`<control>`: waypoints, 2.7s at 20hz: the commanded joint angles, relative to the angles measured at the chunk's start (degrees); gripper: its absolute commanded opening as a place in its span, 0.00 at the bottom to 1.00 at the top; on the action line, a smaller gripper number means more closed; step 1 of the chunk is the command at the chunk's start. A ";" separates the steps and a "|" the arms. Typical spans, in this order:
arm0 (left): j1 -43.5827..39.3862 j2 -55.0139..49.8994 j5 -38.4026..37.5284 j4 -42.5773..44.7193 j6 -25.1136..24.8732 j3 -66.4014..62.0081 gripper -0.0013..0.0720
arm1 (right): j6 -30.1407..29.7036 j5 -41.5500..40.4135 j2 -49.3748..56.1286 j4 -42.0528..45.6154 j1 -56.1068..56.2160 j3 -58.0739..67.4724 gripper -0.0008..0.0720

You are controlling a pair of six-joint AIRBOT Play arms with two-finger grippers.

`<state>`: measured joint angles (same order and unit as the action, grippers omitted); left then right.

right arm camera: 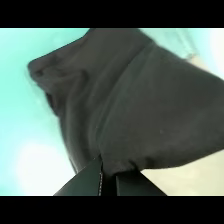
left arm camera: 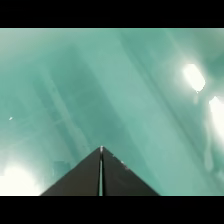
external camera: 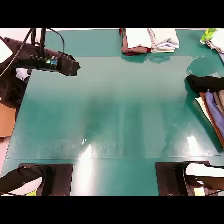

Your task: Fold the shirts.

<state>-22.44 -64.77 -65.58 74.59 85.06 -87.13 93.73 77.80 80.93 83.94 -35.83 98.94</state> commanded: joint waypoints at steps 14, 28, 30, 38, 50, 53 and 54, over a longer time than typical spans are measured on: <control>-0.09 0.02 -1.20 -0.07 0.39 0.04 0.05 | -1.95 0.70 -6.91 -4.72 -6.64 14.97 0.03; -0.09 0.02 -2.25 -0.09 -0.02 3.26 0.05 | -15.87 -0.09 -20.35 5.25 -28.33 -14.84 0.03; -0.09 0.04 -2.21 -0.26 0.00 3.26 0.05 | -15.87 -0.85 -20.48 8.24 -30.08 -19.12 0.03; -0.09 0.02 -1.84 -0.72 0.44 3.26 0.06 | -15.78 -3.15 -18.16 3.87 -29.00 -23.85 0.71; -0.07 0.04 0.13 -0.94 0.00 3.23 0.06 | -15.17 -7.82 -15.21 -15.17 25.35 -15.08 0.71; -0.07 0.04 0.17 -0.94 0.00 3.26 0.06 | -15.21 -8.98 -11.67 -14.78 37.03 -15.10 0.61; -0.07 0.04 0.17 -0.94 0.00 3.26 0.06 | -15.41 -9.27 -10.62 -14.78 40.06 -15.10 0.51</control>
<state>-22.48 -64.77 -65.58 73.60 85.19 -83.90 78.52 69.52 67.61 69.71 -6.52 83.70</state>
